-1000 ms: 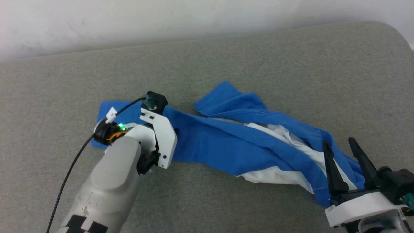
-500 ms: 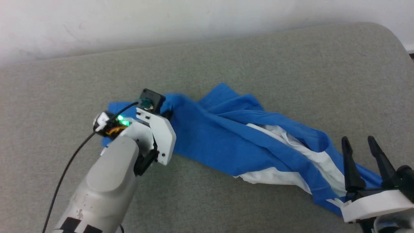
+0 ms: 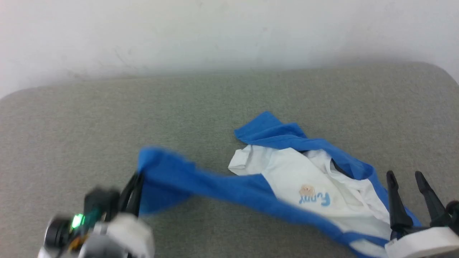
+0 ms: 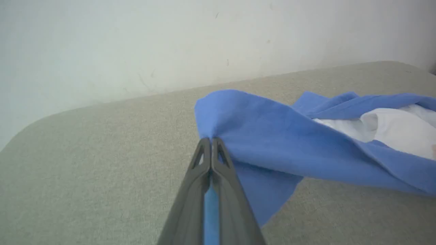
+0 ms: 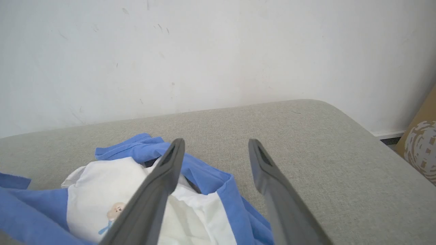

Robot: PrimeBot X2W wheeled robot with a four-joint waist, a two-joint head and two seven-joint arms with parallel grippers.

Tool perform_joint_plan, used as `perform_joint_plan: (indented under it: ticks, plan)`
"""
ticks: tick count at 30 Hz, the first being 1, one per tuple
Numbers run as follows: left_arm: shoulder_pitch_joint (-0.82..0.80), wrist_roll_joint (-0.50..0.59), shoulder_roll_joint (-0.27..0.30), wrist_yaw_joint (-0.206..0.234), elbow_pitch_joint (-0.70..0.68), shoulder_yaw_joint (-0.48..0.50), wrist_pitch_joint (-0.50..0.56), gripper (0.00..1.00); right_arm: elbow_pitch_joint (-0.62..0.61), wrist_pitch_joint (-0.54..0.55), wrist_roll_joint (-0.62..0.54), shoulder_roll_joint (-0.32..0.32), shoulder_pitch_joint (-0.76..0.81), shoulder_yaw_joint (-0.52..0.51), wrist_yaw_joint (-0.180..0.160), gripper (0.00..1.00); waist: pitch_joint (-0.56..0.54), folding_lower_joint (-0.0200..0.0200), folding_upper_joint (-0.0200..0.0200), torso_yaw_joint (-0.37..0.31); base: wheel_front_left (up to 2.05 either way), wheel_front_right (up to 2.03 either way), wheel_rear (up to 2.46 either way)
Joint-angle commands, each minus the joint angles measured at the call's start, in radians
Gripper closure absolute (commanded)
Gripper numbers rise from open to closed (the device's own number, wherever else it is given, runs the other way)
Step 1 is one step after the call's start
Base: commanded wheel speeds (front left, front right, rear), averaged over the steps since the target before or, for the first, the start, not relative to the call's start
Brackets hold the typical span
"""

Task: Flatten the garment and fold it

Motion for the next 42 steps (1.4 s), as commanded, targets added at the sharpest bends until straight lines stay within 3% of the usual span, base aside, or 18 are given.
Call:
perform_joint_plan:
  ticks: [1,4,7,15,17,18,19,26,30,35,42]
  plan:
    - [0.081,-0.013,0.013,0.035,-0.043,0.018,0.018,1.0,0.001,-0.001,0.01,0.001,0.014,-0.005,-0.001,0.0,-0.037,0.0001,0.0,0.039,0.0,0.0,0.0]
    - [0.257,-0.029,0.034,0.109,-0.114,0.061,0.053,1.0,-0.001,0.001,0.016,0.001,0.031,-0.008,-0.001,0.0,-0.051,0.0001,0.0,0.059,0.0,0.0,0.0]
    - [0.371,-0.059,0.034,0.149,-0.116,0.094,0.065,1.0,-0.003,0.006,0.017,0.001,0.036,-0.003,-0.001,0.0,-0.059,0.0001,0.0,0.077,0.0,0.0,0.0]
    - [0.465,-0.151,0.001,0.169,0.047,0.188,-0.026,1.0,-0.018,0.026,0.009,0.001,0.047,0.009,-0.001,0.0,-0.077,0.0001,0.0,0.087,0.0,0.0,0.0]
    - [0.466,-0.189,-0.015,0.151,0.082,0.207,-0.05,1.0,-0.025,0.031,0.008,0.001,0.052,0.009,-0.001,0.0,-0.081,0.0001,0.0,0.086,0.0,0.0,0.0]
    - [0.46,-0.214,-0.03,0.137,0.089,0.214,-0.062,0.43,-0.027,0.033,0.007,0.001,0.054,0.009,-0.001,0.0,-0.081,0.0001,0.0,0.086,0.0,0.0,0.0]
    - [0.451,-0.228,-0.039,0.125,0.09,0.217,-0.075,0.0,-0.03,0.035,0.007,0.001,0.056,0.007,-0.001,0.0,-0.082,0.0001,0.0,0.086,0.0,0.0,0.0]
    - [0.353,-0.211,-0.049,0.128,-0.015,0.249,-0.183,0.0,-0.044,0.046,0.01,0.001,0.062,0.005,-0.001,0.0,-0.087,0.0001,0.0,0.09,0.0,0.0,0.0]
    - [0.262,-0.185,-0.029,0.089,-0.089,0.189,-0.147,0.0,-0.056,0.05,0.008,0.001,0.058,0.003,-0.001,0.0,-0.075,0.0001,0.0,0.095,0.0,0.0,0.0]
    - [0.069,-0.168,-0.026,-0.022,-0.069,0.028,-0.013,0.0,-0.072,0.057,0.0,0.001,0.035,0.012,-0.001,0.0,-0.036,0.0001,0.0,0.091,0.0,0.0,0.0]
    - [-0.186,-0.182,-0.09,-0.185,0.118,-0.177,0.208,0.0,-0.086,0.07,-0.019,0.001,-0.005,0.033,-0.001,0.0,0.027,0.0001,0.0,0.053,0.0,0.0,0.0]
